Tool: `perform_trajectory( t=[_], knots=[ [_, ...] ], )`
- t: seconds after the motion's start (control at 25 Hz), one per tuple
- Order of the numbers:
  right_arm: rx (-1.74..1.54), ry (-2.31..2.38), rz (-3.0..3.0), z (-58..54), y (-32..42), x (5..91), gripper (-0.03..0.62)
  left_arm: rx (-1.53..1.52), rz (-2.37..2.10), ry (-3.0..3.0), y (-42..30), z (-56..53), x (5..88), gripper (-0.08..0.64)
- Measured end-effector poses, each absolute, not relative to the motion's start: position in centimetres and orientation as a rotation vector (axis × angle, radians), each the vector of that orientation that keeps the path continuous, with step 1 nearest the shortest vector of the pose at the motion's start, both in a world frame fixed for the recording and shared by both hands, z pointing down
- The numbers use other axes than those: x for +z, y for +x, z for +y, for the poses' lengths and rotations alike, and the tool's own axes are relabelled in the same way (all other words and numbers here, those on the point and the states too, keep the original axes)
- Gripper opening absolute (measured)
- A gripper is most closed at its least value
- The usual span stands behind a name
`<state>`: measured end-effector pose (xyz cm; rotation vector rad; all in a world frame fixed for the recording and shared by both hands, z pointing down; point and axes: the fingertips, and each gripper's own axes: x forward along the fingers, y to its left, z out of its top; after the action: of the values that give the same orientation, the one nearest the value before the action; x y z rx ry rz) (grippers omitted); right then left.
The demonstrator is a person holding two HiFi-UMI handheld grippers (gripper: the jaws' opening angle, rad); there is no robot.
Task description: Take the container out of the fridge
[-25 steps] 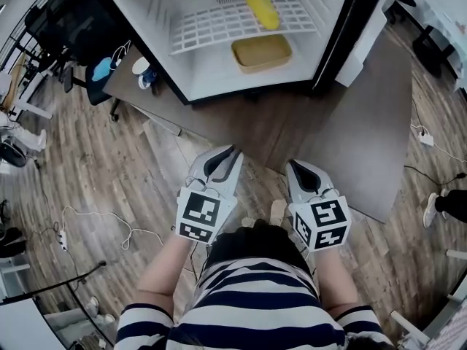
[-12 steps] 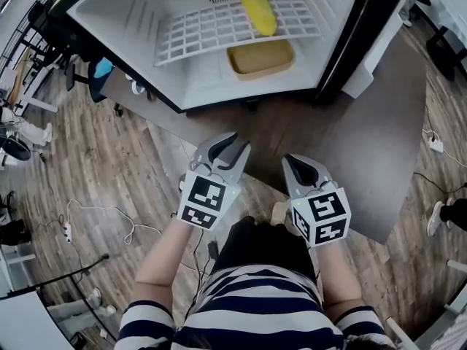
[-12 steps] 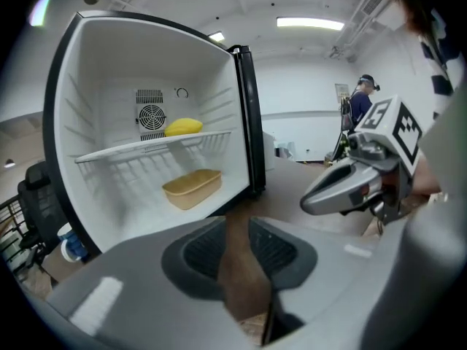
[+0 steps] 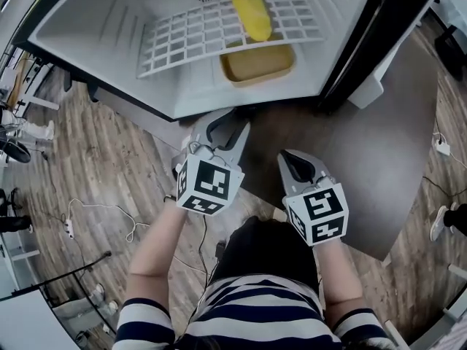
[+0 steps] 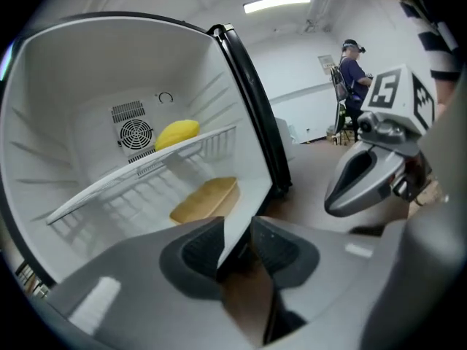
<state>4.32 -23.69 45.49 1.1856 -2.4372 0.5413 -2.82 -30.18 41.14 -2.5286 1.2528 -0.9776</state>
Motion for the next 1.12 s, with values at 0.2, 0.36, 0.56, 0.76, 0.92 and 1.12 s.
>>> perform_trajectory(
  t=[0.2,0.36,0.56,0.76,0.92,1.12],
  knots=[
    [0.533,1.16,-2.438,-25.1,4.4,46.5,-0.008,-1.066,1.188,-2.442,-2.2,-33.3,41.9,0.0],
    [0.539,1.135,-2.452,-25.9,3.9,47.3,-0.008,-1.116,1.152,-2.356,-1.7,-35.2,42.2,0.0],
    [0.545,1.086,-2.465,-26.5,3.1,48.4,-0.008,-1.195,1.084,-2.297,-1.2,-37.1,43.0,0.0],
    [0.548,1.056,-2.465,-27.0,2.9,49.3,-0.008,-1.288,0.995,-2.238,-1.3,-38.9,43.7,0.0],
    [0.563,1.049,-2.459,-27.2,3.1,50.0,-0.008,-1.349,0.907,-2.261,-1.3,-39.3,44.4,0.0],
    [0.568,1.04,-2.455,-27.4,3.1,50.5,-0.008,-1.393,0.846,-2.278,-1.3,-39.3,45.0,0.0]
  ],
)
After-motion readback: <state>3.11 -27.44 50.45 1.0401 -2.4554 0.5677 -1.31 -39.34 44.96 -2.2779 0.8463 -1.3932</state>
